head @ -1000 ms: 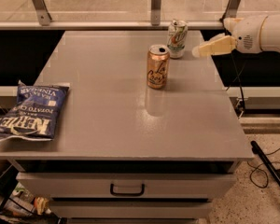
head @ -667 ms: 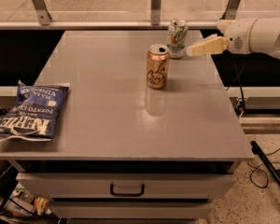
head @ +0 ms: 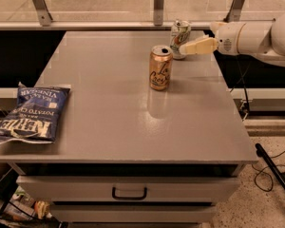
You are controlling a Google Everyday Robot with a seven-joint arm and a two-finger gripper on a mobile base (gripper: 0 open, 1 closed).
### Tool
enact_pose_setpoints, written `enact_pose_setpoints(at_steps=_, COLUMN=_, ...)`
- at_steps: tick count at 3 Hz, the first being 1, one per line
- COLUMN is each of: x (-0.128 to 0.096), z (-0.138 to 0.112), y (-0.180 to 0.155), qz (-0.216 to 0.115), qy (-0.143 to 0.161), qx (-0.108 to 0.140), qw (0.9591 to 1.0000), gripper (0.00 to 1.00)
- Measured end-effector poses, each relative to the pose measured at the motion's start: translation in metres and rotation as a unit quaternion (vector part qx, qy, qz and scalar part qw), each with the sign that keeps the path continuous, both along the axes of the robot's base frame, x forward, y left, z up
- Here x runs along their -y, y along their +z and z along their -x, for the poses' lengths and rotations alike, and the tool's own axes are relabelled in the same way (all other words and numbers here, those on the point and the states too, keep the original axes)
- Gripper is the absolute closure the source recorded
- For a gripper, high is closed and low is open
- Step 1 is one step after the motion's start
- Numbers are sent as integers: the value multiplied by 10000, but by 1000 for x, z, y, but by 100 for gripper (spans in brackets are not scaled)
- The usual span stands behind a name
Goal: Move 7up can near blue chip bag
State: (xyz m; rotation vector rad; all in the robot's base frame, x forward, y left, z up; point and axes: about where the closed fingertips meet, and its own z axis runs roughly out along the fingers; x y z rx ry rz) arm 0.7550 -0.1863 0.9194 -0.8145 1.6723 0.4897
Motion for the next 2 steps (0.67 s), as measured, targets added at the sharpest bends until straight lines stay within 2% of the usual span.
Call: enact_pose_setpoints(at_steps=2, x=-14, z=-30, y=-23, qz=-421, qy=57, qx=17, qw=9991, gripper=0)
